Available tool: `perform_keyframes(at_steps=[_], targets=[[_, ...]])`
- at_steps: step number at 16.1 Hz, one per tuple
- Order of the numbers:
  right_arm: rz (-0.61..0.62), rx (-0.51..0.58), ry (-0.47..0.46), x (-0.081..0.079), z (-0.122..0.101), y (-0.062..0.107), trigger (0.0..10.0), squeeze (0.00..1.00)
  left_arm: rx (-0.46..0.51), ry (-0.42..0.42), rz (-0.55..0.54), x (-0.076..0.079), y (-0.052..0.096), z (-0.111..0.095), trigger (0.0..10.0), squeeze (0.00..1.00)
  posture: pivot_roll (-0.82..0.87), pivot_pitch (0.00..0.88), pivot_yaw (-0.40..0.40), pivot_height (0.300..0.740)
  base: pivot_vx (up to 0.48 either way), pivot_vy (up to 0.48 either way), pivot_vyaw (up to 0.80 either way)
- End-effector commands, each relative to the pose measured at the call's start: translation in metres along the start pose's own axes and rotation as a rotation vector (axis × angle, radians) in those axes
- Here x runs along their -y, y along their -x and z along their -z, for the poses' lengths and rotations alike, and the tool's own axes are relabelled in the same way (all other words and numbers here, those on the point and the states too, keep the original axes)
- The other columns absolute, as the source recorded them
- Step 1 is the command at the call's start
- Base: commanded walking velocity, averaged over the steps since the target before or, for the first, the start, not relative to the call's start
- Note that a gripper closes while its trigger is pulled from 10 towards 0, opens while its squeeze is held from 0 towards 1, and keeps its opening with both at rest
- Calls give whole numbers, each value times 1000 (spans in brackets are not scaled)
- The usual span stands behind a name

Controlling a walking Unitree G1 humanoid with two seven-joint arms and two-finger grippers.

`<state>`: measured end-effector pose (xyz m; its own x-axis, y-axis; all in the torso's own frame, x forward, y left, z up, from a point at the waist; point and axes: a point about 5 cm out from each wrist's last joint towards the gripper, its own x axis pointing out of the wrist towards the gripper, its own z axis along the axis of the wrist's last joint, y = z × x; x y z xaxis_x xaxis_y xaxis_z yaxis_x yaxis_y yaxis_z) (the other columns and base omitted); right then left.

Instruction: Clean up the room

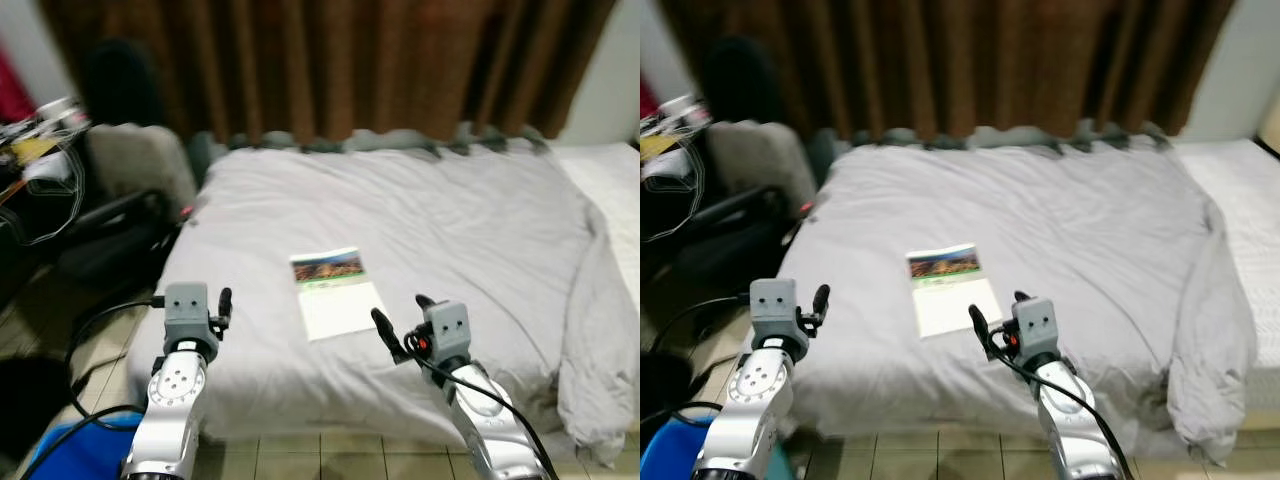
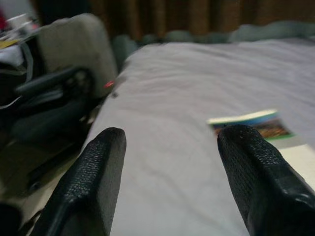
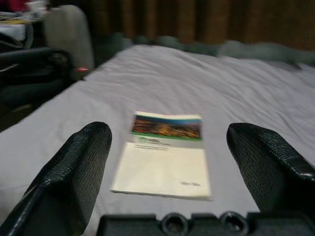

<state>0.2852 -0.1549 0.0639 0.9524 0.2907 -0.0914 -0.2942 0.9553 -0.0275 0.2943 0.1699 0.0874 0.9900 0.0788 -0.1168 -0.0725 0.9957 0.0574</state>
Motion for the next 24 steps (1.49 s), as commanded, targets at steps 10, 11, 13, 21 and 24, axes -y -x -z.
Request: perform_keyframes(at_steps=[10, 11, 13, 21, 24], targets=[[40, -29, -20, 14, 6, 7, 10000, 31, -5, 15, 32, 11, -2, 3, 10000, 0, -16, 0, 23, 740, 423, 0, 0], [40, -31, -21, 14, 6, 7, 10000, 31, -9, 14, 29, 10, -1, 4, 10000, 0, -13, 0, 21, 740, 424, 0, 0], [36, -35, -20, 14, 7, 8, 10000, 31, -12, 15, 22, 10, -1, 5, 10000, 0, -10, 0, 18, 740, 426, 0, 0], [-9, -85, 4, 12, 15, 12, 10000, 31, -94, 61, 26, 11, 3, 22, 10000, 0, -18, 0, 16, 740, 434, 0, 0], [-40, -116, 31, 8, 21, 21, 10000, 31, -140, 37, 64, 11, -8, 29, 10000, 0, -39, 16, 2, 740, 0, 0, 0]])
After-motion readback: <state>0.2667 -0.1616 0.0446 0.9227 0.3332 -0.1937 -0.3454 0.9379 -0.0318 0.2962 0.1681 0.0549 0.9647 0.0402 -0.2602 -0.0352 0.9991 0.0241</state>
